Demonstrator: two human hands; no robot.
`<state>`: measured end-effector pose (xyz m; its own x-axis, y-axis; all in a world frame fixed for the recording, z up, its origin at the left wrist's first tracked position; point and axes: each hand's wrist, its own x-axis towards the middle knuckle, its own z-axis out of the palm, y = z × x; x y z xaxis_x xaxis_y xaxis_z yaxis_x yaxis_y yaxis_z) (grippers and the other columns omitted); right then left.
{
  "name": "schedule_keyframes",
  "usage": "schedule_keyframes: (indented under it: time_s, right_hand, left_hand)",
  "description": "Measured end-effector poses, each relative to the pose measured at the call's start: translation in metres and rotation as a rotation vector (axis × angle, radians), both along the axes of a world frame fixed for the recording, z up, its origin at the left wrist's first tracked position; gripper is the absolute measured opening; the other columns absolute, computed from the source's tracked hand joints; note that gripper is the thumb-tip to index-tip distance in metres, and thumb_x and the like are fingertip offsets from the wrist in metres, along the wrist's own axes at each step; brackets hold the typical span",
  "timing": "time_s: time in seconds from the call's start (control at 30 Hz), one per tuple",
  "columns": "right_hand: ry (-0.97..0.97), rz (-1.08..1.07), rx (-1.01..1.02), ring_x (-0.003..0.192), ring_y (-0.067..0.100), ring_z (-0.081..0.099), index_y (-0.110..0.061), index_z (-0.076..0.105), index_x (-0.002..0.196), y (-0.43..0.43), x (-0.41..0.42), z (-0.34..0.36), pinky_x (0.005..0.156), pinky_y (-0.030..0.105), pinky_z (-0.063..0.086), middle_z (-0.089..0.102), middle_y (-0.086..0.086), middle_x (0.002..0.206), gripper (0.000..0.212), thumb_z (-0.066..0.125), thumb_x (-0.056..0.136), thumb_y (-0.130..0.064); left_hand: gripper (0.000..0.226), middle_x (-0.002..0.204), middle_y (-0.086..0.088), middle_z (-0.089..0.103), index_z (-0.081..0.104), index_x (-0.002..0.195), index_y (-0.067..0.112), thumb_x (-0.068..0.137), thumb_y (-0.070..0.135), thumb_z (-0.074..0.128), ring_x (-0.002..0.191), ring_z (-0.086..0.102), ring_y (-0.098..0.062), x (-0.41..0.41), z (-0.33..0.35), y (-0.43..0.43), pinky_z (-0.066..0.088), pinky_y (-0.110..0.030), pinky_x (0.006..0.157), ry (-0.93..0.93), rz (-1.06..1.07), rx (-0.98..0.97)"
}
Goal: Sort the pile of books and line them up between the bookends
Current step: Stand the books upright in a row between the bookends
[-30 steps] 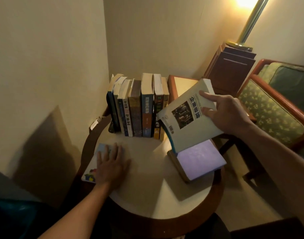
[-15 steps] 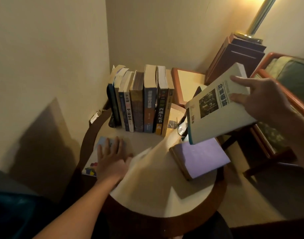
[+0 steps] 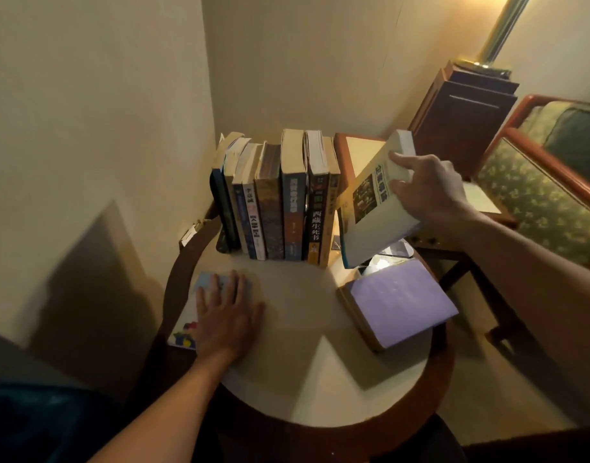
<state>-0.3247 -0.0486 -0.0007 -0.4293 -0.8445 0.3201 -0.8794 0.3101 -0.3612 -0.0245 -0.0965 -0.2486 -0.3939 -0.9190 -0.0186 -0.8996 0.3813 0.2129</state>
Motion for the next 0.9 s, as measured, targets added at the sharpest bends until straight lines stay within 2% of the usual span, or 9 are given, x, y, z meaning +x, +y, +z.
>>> schedule_keyframes:
  time_s: [0.2,0.3,0.4,0.5,0.53,0.6,0.67,0.7,0.9]
  right_hand:
    - [-0.005,0.024,0.136,0.112,0.036,0.061,-0.026,0.045,0.150,-0.042,0.005,-0.025,0.072,0.034,0.047,0.057,0.018,0.141,0.061,0.055,0.093,-0.008]
    - [-0.016,0.027,0.195,0.112,0.036,0.059,-0.032,0.031,0.156,-0.056,0.010,-0.026,0.076,0.033,0.044,0.055,0.018,0.144,0.067,0.050,0.095,-0.011]
    - [-0.081,0.094,0.309,0.092,0.029,0.064,-0.031,0.012,0.160,-0.063,0.016,-0.023,0.066,0.032,0.050,0.058,0.019,0.138,0.072,0.048,0.100,-0.016]
    - [-0.231,0.211,0.400,0.095,0.030,0.069,-0.033,0.003,0.160,-0.062,0.020,-0.027,0.062,0.037,0.062,0.056,0.014,0.138,0.086,0.056,0.097,-0.011]
    - [-0.251,0.236,0.405,0.099,0.029,0.068,-0.034,0.001,0.160,-0.060,0.021,-0.031,0.063,0.035,0.062,0.057,0.012,0.137,0.090,0.060,0.096,-0.012]
    - [-0.206,0.265,0.367,0.117,0.030,0.062,-0.031,0.001,0.161,-0.055,0.024,-0.038,0.077,0.034,0.059,0.059,0.010,0.138,0.091,0.063,0.096,-0.015]
    - [-0.152,0.267,0.308,0.127,0.031,0.057,-0.028,0.002,0.161,-0.052,0.026,-0.045,0.092,0.041,0.053,0.059,0.011,0.139,0.090,0.064,0.097,-0.016]
    - [-0.147,0.267,0.281,0.129,0.031,0.056,-0.027,0.003,0.161,-0.051,0.027,-0.048,0.095,0.043,0.052,0.059,0.012,0.139,0.089,0.064,0.097,-0.015]
    - [-0.095,0.275,0.174,0.128,0.034,0.056,-0.027,0.008,0.160,-0.047,0.029,-0.057,0.090,0.054,0.054,0.057,0.013,0.141,0.087,0.065,0.096,-0.012]
  left_hand:
    - [0.074,0.167,0.002,-0.008,-0.001,0.160,0.028,0.098,0.067,0.008,0.153,-0.015,-0.027,0.000,-0.003,-0.002,-0.012,-0.052,0.122,0.011,-0.001,-0.007]
    - [0.074,0.167,0.003,-0.011,-0.004,0.159,0.029,0.098,0.068,0.007,0.152,-0.018,-0.026,0.001,-0.005,-0.002,-0.013,-0.051,0.122,0.015,0.002,-0.004]
    - [0.074,0.166,0.002,-0.012,-0.006,0.159,0.029,0.097,0.069,0.005,0.151,-0.018,-0.026,0.000,-0.007,-0.003,-0.010,-0.053,0.122,-0.006,-0.006,0.001]
    - [0.075,0.167,0.001,-0.010,-0.005,0.159,0.028,0.097,0.068,0.004,0.151,-0.017,-0.027,0.000,-0.007,-0.003,-0.008,-0.054,0.123,-0.014,-0.002,-0.008]
    - [0.075,0.167,0.001,-0.010,-0.004,0.159,0.028,0.097,0.068,0.004,0.152,-0.017,-0.027,0.000,-0.007,-0.002,-0.008,-0.054,0.123,-0.013,-0.002,-0.011]
    - [0.075,0.167,0.002,-0.010,-0.005,0.159,0.028,0.096,0.068,0.004,0.152,-0.018,-0.027,0.000,-0.007,-0.002,-0.008,-0.054,0.123,-0.016,0.001,-0.007]
    - [0.075,0.167,0.003,-0.011,-0.005,0.159,0.028,0.096,0.068,0.006,0.152,-0.018,-0.027,-0.001,-0.008,-0.002,-0.008,-0.054,0.123,-0.020,0.005,0.000]
    - [0.075,0.167,0.002,-0.011,-0.006,0.159,0.028,0.097,0.068,0.006,0.152,-0.017,-0.027,-0.001,-0.008,-0.002,-0.008,-0.054,0.123,-0.019,0.004,0.001]
    - [0.075,0.167,0.001,-0.011,-0.004,0.159,0.027,0.098,0.067,0.009,0.152,-0.017,-0.027,0.000,-0.005,-0.002,-0.007,-0.054,0.123,-0.007,-0.013,0.002]
